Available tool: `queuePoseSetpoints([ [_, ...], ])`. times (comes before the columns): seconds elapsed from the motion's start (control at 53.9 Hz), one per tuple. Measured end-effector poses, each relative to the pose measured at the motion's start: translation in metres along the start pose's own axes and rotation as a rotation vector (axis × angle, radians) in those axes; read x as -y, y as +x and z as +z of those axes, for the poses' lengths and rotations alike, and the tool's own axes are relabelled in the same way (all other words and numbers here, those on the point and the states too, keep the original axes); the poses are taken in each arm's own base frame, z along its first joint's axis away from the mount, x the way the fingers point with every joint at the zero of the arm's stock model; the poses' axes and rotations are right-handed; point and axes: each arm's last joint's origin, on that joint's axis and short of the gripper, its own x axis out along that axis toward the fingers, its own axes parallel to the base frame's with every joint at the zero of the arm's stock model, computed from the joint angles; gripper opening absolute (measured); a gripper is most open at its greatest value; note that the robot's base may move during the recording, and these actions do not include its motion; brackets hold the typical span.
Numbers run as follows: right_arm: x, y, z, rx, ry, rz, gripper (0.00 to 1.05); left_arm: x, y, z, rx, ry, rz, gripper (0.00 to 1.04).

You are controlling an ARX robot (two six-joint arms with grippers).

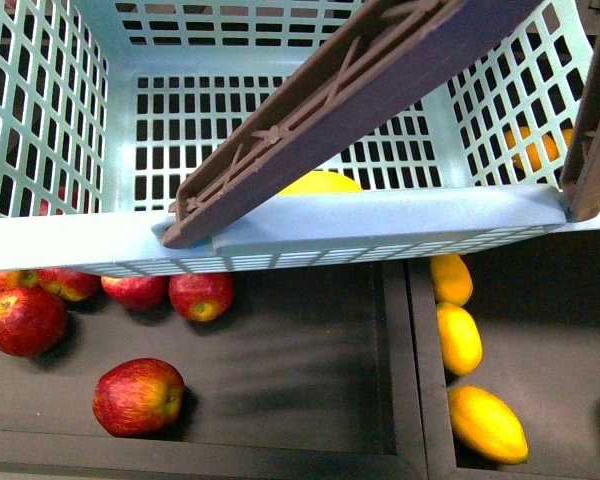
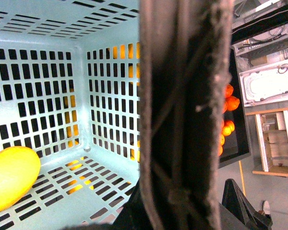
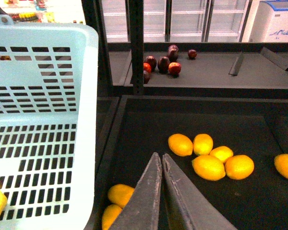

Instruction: Pick lemon and mango into basket

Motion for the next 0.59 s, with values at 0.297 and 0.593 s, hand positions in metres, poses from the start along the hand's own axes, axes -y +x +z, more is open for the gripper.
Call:
queuePoseSetpoints([
  [0.297, 0.0, -0.0006, 0.0001, 0.003, 0.0, 0.0, 0.53, 0.0, 0.0, 0.0, -0.001, 0.0, -0.001, 0.04],
  [0.593, 0.0003, -0.0007, 0.0001, 0.003, 0.0, -0.006, 0.96, 0.002, 0.0006, -0.0019, -0.008, 0.005, -0.007, 0.04],
])
